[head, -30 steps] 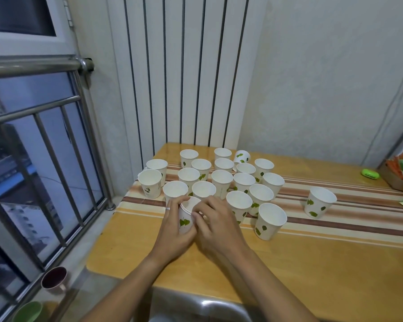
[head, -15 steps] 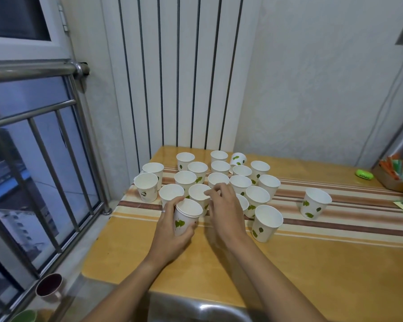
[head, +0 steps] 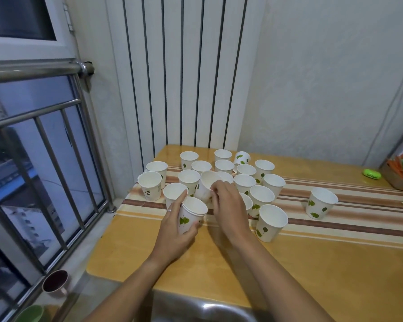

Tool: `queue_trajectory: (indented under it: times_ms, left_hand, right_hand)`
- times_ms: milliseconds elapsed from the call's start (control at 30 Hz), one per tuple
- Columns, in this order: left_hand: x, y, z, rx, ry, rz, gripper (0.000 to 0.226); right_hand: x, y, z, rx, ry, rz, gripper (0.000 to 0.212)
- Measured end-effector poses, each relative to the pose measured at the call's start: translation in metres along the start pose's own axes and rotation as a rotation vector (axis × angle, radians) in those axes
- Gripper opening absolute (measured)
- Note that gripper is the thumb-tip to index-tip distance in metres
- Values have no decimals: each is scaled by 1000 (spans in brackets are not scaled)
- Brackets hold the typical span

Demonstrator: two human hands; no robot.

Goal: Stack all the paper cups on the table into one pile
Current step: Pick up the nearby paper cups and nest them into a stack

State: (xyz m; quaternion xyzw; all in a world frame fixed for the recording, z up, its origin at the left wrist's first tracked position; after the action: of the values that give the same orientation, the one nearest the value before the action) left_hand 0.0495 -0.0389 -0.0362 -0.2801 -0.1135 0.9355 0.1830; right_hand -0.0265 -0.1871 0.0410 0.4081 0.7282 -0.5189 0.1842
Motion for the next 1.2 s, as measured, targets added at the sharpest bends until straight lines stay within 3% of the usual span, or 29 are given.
queue_trajectory:
  times_ms: [267,567,767,1200]
  left_hand:
    - [2,1,2,-2,9,-14,85]
    - [4,0,5,-14,29,-2,81]
    - [7,0,3,35,22,-8,84]
    - [9,-1,6,-7,52,-20,74]
  right_hand:
    - [2,-31,-3,-127,8,142,5]
    - [16,-26,-24,-238,-96,6,7]
    - [36,-4,-28,-211,-163,-195,7]
    - [51,-9,-20,-190,-134,-122,17]
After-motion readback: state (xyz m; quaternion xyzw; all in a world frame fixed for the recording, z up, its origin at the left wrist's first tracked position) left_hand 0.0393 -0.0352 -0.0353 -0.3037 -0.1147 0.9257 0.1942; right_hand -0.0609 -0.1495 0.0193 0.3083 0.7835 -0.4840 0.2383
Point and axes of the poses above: each hand's wrist, its own x-axis away from the middle knuckle, its own y-axis out of the palm, z = x × y, the point moved 9 cm from there along -x, towards the middle knuckle, and after that the axes turned 7 degrees about z, right-handed, at the moved point
